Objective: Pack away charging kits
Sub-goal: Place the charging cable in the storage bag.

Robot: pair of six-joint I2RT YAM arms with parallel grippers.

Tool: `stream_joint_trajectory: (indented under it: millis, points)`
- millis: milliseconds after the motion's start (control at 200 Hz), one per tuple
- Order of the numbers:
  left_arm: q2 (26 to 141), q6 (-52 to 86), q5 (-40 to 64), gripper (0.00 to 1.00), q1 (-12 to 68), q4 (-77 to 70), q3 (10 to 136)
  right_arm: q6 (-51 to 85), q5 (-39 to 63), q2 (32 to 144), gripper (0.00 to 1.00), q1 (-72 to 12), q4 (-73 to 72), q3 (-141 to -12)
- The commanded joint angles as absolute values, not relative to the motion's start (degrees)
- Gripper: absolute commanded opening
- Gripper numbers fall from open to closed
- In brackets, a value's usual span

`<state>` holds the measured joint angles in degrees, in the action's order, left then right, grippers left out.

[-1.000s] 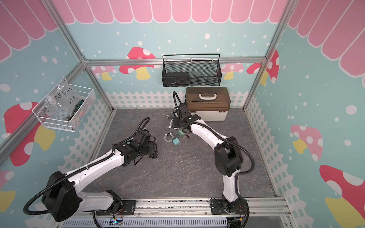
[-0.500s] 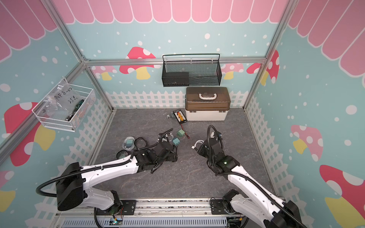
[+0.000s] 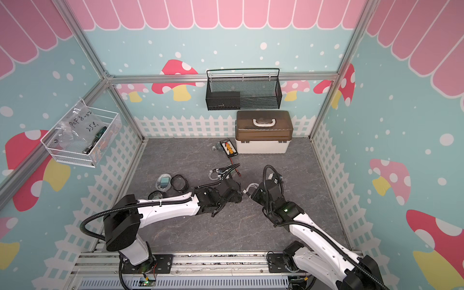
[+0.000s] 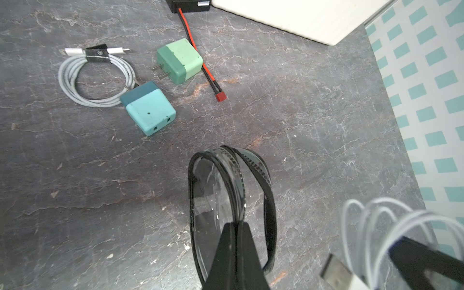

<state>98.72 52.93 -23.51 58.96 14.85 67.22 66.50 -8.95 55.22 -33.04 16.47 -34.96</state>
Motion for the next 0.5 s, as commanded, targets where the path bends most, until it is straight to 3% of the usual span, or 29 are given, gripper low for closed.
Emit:
stream_joint_trajectory:
  millis: [0,495]
  points:
    - [99.0,54.86,-25.71,0.0,59.39,13.54,68.94,69.94,-8.41,58.62,0.0,-33.07,14.5,-36.02]
    - [101.59,54.57,-24.8,0.0,59.28,14.25,70.29,69.26,-10.99,71.14,0.0,-33.07,11.1,-38.46]
